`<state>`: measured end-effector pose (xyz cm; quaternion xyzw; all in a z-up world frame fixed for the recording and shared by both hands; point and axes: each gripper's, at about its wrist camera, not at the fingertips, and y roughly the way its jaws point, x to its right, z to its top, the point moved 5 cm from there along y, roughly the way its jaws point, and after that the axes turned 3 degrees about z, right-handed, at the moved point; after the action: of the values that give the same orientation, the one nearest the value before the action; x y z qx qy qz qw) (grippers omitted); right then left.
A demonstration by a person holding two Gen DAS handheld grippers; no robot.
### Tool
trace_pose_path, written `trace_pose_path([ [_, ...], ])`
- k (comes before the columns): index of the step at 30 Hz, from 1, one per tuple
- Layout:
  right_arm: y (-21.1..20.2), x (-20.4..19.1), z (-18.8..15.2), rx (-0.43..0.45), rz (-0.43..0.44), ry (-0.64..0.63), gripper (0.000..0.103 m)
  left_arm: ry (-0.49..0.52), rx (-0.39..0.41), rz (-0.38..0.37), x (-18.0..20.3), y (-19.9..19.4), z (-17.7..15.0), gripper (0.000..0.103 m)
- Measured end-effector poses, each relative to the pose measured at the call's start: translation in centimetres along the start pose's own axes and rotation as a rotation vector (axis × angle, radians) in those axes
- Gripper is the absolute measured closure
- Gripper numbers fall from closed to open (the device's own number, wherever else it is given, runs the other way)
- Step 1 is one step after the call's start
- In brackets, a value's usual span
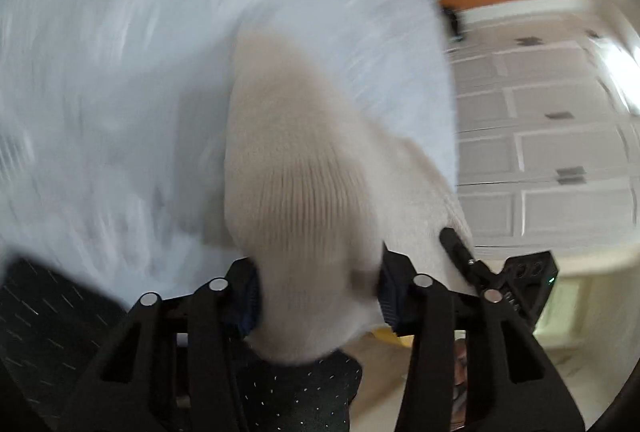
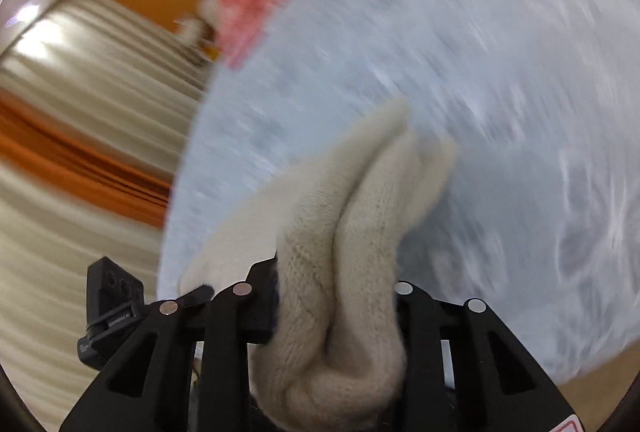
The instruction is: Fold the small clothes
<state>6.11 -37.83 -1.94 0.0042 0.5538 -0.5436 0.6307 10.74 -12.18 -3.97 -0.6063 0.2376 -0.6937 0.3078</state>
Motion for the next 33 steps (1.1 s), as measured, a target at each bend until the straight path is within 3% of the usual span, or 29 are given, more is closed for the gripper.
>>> trace_pose_path([
  [2, -0.2, -1.2, 0.2, 0.011, 0.01, -0.042, 0.074, 0.056, 0.063, 0.0, 0.9, -2.4, 1.1, 0.059],
  [4, 2.0, 0.2, -1.3, -0.028, -0.042, -0.069, 0.07, 0.063, 0.057, 0.03, 0.1, -2.2, 1.2, 0.056],
  [7, 7.9, 6.9, -5.4, -0.219, -0.192, 0.037, 0.066, 0.102, -0.023, 0.224, -3.9, 2.8, -0.8, 0.053],
  [8, 9.0, 8.1, -6.2, -0.259, -0.24, 0.059, 0.058, 0.101, -0.056, 0.289, -5.1, 4.2, -1.5, 0.053],
  [9, 8.6, 8.3, -6.5, -0.226, -0.228, 0.072, 0.056, 0.096, -0.082, 0.346, -6.6, 5.4, -2.6, 0.053],
  [12, 5.3, 5.2, -5.0, -0.123, -0.305, -0.034, 0.052, 0.116, 0.021, 0.306, -6.2, 3.5, -3.4, 0.047],
  [15, 2.4, 1.8, -3.7, -0.021, -0.315, -0.13, 0.05, 0.169, 0.078, 0.337, -4.9, 2.0, -3.3, 0.047],
  [16, 2.0, 1.0, -3.4, -0.01, -0.3, -0.138, 0.044, 0.194, 0.094, 0.365, -4.5, 1.7, -3.3, 0.047],
  [17, 2.3, 0.8, -3.5, -0.033, -0.294, -0.135, 0.038, 0.218, 0.1, 0.388, -4.1, 1.8, -3.2, 0.047],
  [20, 3.8, 1.8, -4.5, -0.109, -0.299, -0.094, 0.038, 0.266, 0.117, 0.45, -3.4, 1.9, -2.9, 0.047],
  [24, 5.4, 3.5, -8.6, -0.212, -0.255, 0.0, 0.037, 0.326, 0.121, 0.507, -2.3, 1.9, -3.2, 0.046],
  [25, 6.0, 3.6, -9.3, -0.225, -0.258, 0.001, 0.043, 0.335, 0.119, 0.512, -2.3, 1.8, -3.2, 0.045],
  [26, 6.3, 3.9, -9.5, -0.232, -0.268, -0.009, 0.072, 0.342, 0.116, 0.518, -2.3, 2.1, -3.1, 0.045],
  [27, 6.7, 4.1, -9.2, -0.238, -0.283, -0.018, 0.088, 0.347, 0.113, 0.529, -2.3, 2.2, -3.1, 0.045],
  [29, 6.2, 3.2, -7.8, -0.198, -0.251, -0.02, 0.089, 0.349, 0.114, 0.537, -2.3, 2.6, -3.1, 0.045],
  [33, 3.8, -0.6, -4.9, -0.109, -0.27, -0.169, 0.089, 0.365, 0.126, 0.554, -2.1, 2.4, -3.1, 0.043],
])
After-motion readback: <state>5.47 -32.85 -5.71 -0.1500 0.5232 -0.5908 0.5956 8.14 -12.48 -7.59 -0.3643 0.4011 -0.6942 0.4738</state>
